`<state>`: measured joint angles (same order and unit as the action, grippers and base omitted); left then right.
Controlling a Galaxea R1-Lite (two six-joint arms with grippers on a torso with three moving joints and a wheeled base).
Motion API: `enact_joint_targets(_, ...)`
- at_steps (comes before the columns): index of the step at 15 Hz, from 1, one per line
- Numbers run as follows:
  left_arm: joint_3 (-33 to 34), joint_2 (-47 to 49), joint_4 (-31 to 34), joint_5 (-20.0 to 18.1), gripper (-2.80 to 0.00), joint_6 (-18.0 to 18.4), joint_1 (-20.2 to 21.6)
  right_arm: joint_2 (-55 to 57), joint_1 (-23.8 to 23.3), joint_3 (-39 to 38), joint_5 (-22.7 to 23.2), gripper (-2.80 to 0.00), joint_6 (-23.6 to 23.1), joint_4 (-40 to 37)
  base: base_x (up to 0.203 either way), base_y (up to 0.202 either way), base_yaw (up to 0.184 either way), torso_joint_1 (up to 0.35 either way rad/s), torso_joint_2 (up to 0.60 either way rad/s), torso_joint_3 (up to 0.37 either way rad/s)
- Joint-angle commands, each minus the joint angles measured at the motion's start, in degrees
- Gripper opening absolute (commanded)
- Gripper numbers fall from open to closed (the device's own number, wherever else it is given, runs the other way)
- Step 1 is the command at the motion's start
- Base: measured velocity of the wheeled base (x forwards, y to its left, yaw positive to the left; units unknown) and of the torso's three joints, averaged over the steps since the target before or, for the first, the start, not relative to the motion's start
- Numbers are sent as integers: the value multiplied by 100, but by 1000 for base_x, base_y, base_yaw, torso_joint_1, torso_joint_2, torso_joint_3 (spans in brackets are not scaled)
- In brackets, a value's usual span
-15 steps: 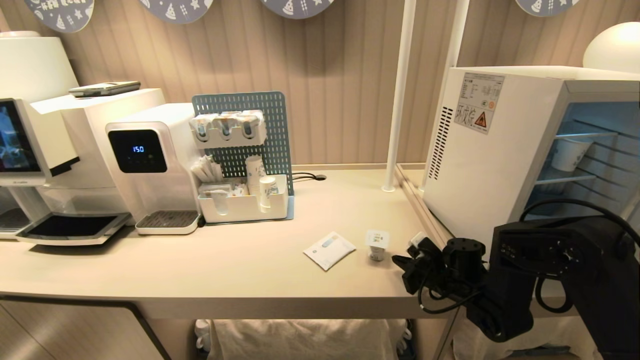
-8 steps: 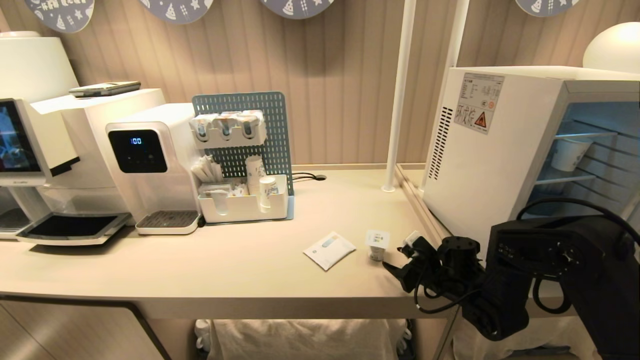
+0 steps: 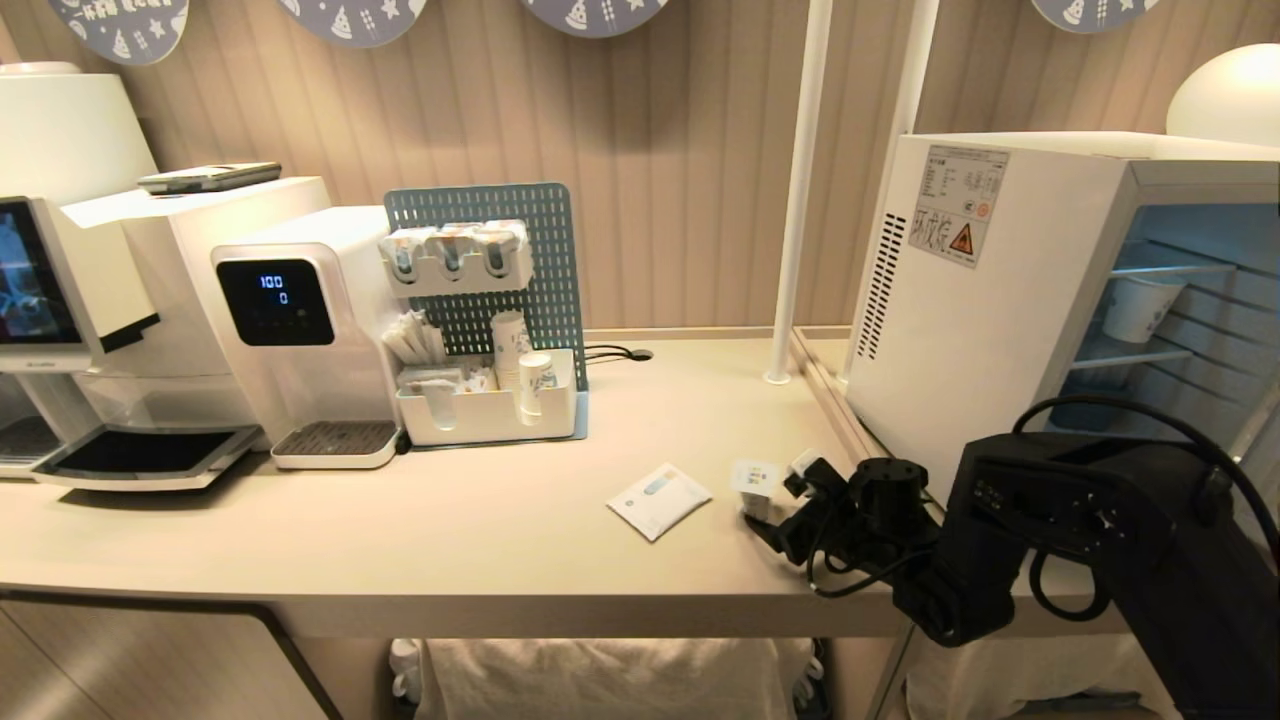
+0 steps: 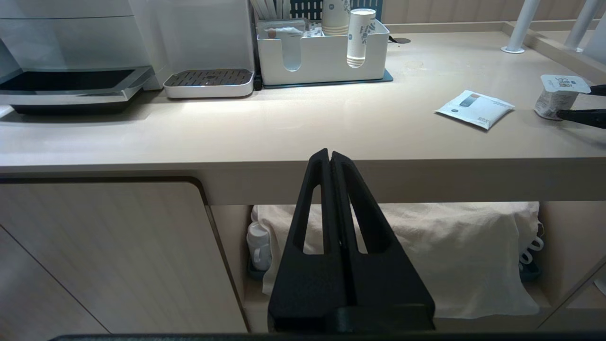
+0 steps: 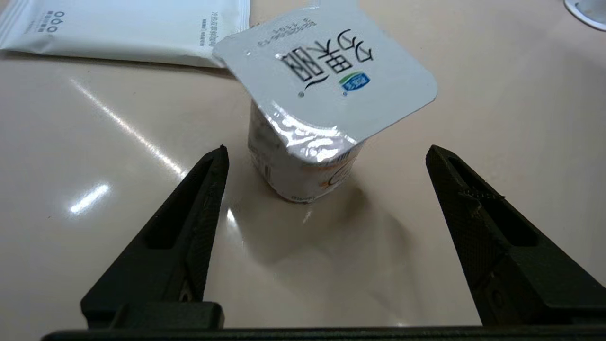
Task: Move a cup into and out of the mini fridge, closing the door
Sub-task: Put the yoghurt in the freezer
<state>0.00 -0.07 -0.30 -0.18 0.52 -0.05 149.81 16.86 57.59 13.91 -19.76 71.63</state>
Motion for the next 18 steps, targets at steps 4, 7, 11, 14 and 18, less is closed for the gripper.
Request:
enact_joint_targets(4, 7, 7, -5, 1, -280, 0, 1, -22, 2, 445, 47, 0, -19, -516, 0, 0, 0, 0, 0, 0)
enact_joint_targets(7, 0, 7, -5, 1, -280, 0, 5, -27, 2, 665, 65, 0, -34, -771, 0, 0, 0, 0, 0, 0)
enact_joint_targets(11, 9, 7, -4, 1, -280, 0, 5, -115, 2, 811, 68, -280, -28, -1164, 0, 0, 0, 0, 0, 0)
enact_joint_targets(14, 1, 7, -3, 1, -280, 0, -2, -261, 2, 587, 68, -280, -11, -1143, 0, 0, 0, 0, 0, 0)
enact_joint_targets(18, 5, 7, -5, 1, -280, 0, -3, -1111, -54, -385, 68, -280, 36, -797, 0, 0, 0, 0, 0, 0)
